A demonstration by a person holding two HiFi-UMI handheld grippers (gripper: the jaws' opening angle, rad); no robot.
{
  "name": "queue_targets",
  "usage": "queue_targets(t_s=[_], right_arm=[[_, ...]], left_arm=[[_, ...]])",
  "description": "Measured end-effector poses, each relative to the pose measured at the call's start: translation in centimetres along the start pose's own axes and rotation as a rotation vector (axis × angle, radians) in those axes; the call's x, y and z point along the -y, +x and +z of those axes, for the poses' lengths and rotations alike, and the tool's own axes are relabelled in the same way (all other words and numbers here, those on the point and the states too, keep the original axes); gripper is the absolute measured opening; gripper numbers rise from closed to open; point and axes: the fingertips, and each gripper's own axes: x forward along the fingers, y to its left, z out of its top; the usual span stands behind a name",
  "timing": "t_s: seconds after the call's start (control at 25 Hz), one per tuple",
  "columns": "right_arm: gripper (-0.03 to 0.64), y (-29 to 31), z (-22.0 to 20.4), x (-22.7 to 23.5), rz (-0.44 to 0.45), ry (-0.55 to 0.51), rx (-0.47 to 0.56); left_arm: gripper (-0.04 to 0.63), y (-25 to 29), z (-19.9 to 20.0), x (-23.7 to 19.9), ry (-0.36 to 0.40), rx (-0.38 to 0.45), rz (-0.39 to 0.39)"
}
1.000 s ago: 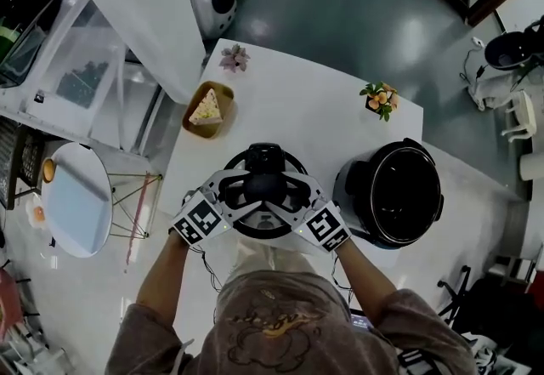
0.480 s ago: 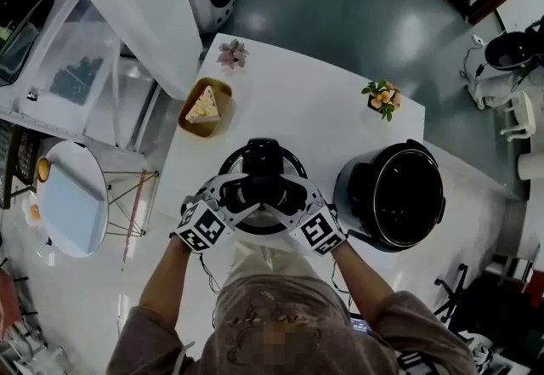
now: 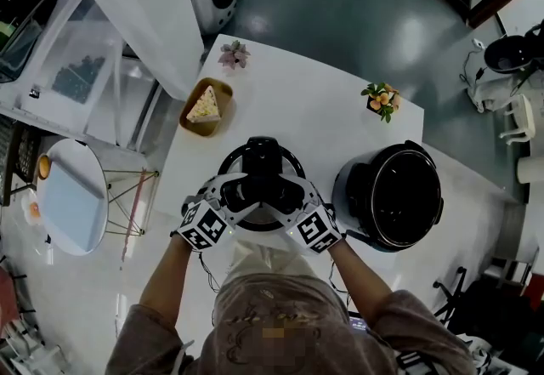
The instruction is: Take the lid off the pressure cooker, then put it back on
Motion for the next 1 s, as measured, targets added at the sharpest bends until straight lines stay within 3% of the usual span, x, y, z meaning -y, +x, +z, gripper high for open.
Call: queue_targets(t_s=[0.44, 1.0], right_arm=[[0.272, -4.3, 3.7, 1.7, -0.063, 0.19, 0.159], [0.27, -10.9, 7.5, 0.8, -0.101, 0.226, 0.301]], left_arm=[[0.262, -4.0, 5.4, -1.2, -0.169, 0.184, 0.139], [0.262, -9.1, 10.0, 1.6, -0.224, 0.299, 0.229]])
